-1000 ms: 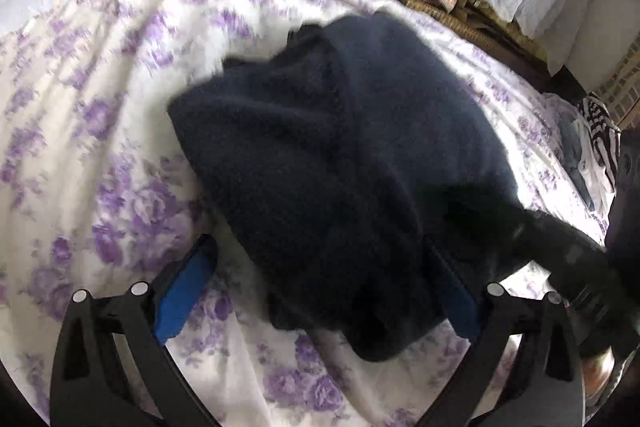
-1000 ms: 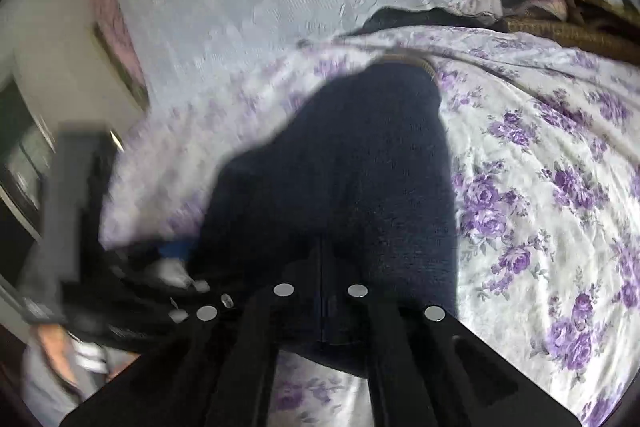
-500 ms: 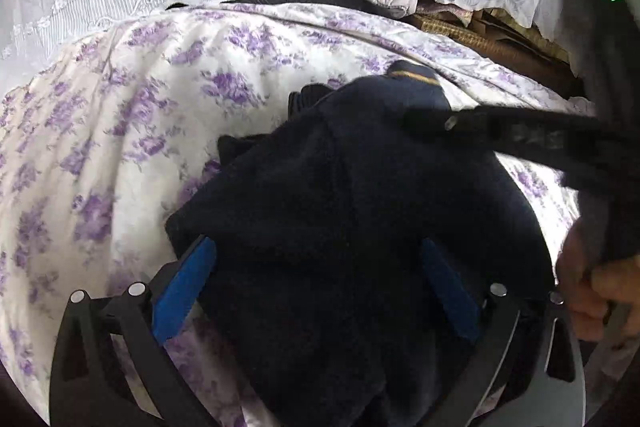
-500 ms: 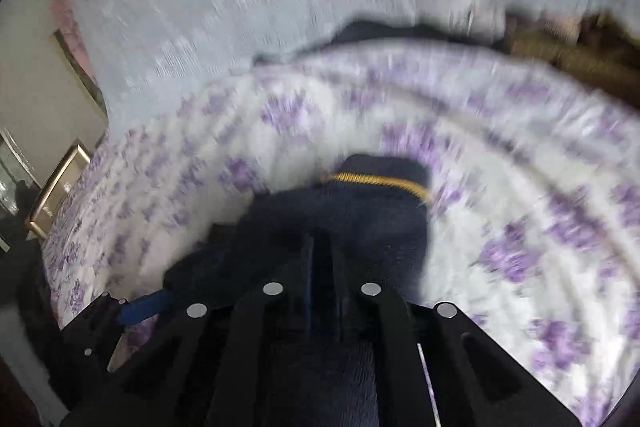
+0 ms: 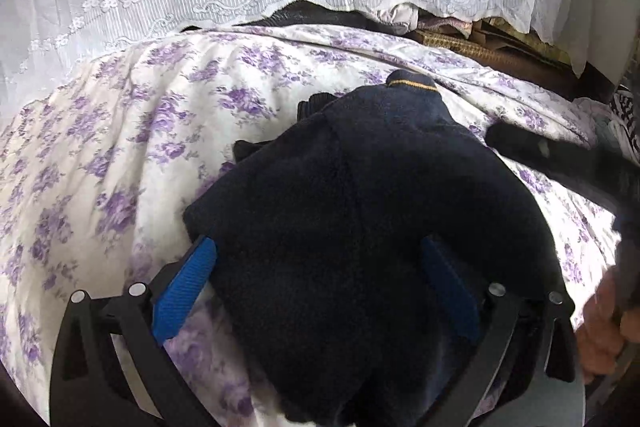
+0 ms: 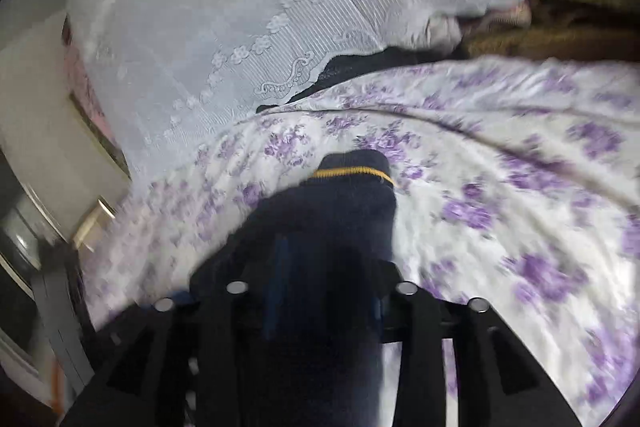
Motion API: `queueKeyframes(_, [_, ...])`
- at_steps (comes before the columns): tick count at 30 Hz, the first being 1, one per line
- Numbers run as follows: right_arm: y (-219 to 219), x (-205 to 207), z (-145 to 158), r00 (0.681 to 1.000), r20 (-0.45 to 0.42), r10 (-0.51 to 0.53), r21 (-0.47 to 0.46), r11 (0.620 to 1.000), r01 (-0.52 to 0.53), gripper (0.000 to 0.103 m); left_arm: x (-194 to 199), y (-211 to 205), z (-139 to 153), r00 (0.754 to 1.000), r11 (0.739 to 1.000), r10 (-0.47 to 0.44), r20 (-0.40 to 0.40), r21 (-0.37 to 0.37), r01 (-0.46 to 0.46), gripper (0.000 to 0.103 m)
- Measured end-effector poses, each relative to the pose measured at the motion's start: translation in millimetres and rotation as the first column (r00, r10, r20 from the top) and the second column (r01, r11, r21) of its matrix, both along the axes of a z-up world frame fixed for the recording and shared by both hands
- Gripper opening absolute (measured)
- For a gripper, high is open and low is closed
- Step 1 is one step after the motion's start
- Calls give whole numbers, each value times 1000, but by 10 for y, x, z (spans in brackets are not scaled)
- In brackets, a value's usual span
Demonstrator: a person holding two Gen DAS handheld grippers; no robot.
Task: Fold small clothes
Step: 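Carry the navy bundle with both tools toward the orange folded cloth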
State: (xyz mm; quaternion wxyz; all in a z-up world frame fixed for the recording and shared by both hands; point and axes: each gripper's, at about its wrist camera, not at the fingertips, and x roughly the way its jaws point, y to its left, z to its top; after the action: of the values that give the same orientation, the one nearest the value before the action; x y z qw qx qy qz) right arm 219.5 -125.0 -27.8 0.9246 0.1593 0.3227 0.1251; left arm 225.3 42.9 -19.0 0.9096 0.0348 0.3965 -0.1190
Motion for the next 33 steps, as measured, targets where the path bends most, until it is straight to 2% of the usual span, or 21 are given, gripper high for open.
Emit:
queueKeyframes(6, [-57, -340, -2, 1000, 16, -22, -48, 999, 23, 37, -268, 6, 37, 999, 999, 19, 35, 44, -21, 99])
queueKeyframes(8, [-79, -423, -51, 1000, -4, -24, -49, 999, 24, 37, -342, 11, 30, 999, 998, 21, 35, 58, -23, 99])
queueKeyframes(10, [-51, -424, -189, 998, -58, -17, -52, 999, 13, 46, -373, 3, 13, 999, 997, 26, 30, 73, -28, 99])
queueKeyframes(13, [-158, -362, -331, 992, -123, 0, 31, 999, 4, 57, -361, 11, -34, 999, 996, 34, -1, 77, -34, 99])
queueKeyframes(15, [-255, -345, -376, 989, -146, 19, 112, 994, -2, 60, -343, 83, -32, 999, 999, 25, -31, 23, -24, 99])
queueKeyframes(18, [-375, -348, -396, 990, -139, 39, 212, 977, -9, 69, -262, 245, -49, 993, 989, -36, -113, -144, 20, 99])
queueKeyframes(21, [-436, -335, -378, 991, -118, 60, 282, 959, -24, 71, -200, 352, -49, 986, 962, -83, -142, -271, 42, 99])
queueKeyframes(25, [-441, -263, -384, 989, -119, 92, 329, 943, -48, 74, -70, 375, -85, 969, 908, -170, -181, -411, 82, 99])
queueKeyframes(27, [-420, -196, -426, 985, -136, 109, 353, 934, -55, 74, 44, 312, -163, 952, 898, -208, -223, -429, 95, 99])
queueKeyframes(31, [-344, 56, -567, 971, -188, 148, 402, 913, -61, 74, 162, 163, -224, 941, 910, -227, -250, -399, 114, 99])
queueKeyframes(33, [-291, 188, -608, 966, -196, 169, 412, 908, -75, 74, 219, 126, -243, 939, 905, -233, -253, -409, 115, 99])
